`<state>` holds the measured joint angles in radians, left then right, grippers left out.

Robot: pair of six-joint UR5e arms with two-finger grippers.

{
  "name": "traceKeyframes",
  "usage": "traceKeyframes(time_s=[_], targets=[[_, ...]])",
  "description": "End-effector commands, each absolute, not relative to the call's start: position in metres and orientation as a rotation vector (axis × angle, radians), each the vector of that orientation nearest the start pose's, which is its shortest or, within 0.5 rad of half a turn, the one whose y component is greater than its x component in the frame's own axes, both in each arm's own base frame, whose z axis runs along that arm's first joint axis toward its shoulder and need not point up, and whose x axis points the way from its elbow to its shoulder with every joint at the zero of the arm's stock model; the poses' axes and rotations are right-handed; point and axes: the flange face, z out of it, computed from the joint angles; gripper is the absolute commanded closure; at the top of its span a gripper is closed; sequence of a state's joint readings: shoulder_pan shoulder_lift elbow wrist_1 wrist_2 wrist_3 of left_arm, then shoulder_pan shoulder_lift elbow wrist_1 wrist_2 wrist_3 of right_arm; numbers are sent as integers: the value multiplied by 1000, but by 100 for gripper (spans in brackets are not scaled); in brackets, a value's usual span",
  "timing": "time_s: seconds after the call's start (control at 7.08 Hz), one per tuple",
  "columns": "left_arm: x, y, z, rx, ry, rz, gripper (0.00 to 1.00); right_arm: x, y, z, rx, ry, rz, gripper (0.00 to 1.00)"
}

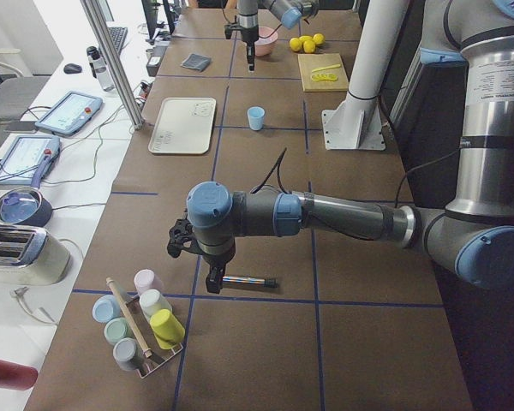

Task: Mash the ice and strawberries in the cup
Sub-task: 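Lift the ice cube and carry it over the light-blue cup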

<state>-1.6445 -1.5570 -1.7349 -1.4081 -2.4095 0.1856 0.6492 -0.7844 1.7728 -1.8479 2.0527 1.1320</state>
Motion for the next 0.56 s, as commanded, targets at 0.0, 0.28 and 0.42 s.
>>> traceKeyframes(time_s=[0.0,0.28,0.42], targets=[[-95,-475,597,95,833,100,0,-545,-447,136,-22,-798,54,100],[-95,-475,596,100,832,101,0,-552,-444,140,-23,-789,49,100],[-95,-475,596,98,832,101,0,-554,-444,140,-25,-788,48,100]])
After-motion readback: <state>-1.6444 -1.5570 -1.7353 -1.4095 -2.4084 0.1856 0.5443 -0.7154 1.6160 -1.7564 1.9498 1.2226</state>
